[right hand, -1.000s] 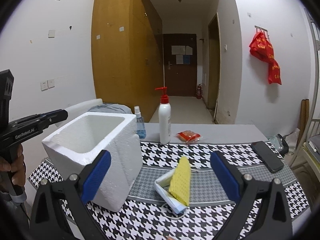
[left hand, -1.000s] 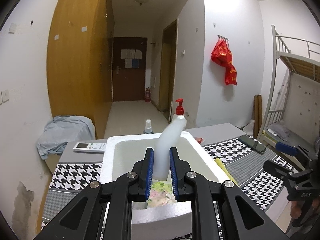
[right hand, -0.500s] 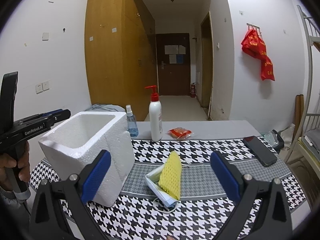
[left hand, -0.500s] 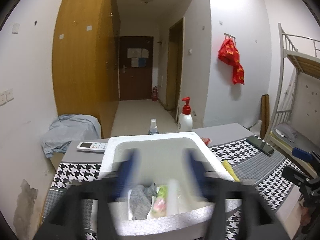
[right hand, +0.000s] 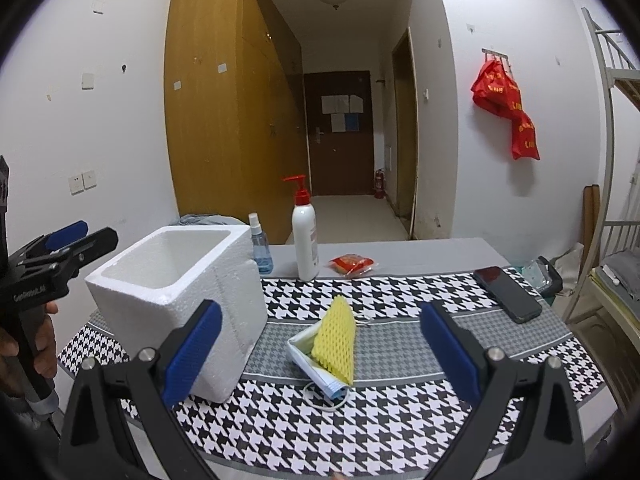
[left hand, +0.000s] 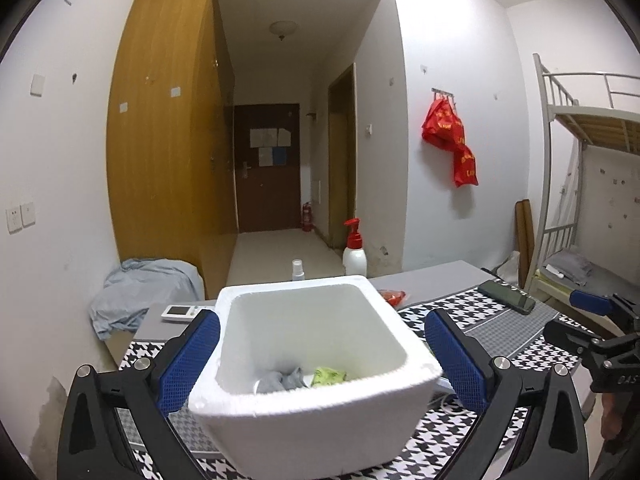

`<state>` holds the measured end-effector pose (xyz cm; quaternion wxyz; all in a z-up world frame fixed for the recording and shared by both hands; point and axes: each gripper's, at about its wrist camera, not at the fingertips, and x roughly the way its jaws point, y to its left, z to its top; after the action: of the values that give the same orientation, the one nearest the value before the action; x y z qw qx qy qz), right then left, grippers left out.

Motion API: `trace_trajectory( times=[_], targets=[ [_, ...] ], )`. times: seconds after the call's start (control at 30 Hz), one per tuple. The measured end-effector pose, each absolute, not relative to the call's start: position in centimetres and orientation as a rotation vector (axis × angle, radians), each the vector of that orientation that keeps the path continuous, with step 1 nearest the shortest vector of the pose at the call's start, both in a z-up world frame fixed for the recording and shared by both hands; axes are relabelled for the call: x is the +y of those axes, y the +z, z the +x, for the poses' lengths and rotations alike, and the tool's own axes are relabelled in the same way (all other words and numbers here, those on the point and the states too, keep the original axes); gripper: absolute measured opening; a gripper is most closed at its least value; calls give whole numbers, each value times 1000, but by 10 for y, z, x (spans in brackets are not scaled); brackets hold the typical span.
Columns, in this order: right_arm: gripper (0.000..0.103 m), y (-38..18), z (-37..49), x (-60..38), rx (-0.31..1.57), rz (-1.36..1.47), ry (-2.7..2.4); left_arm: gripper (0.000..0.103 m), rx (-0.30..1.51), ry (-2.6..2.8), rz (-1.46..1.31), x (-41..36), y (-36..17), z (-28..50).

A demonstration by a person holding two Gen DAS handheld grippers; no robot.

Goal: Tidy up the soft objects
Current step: 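Withdraw both tools from the foam box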

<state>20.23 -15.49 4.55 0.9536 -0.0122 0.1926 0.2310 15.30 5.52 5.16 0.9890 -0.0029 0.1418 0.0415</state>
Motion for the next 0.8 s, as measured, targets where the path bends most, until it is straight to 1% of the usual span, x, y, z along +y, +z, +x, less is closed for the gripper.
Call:
trace_trajectory(
  times=[0.33, 0.8],
  targets=[
    [101, 46, 179, -162, 381, -29, 475, 102, 282, 52, -16, 40, 48, 128],
    [101, 34, 147, -176, 369, -23, 476, 102, 276, 46, -62, 31, 16, 96]
  ],
)
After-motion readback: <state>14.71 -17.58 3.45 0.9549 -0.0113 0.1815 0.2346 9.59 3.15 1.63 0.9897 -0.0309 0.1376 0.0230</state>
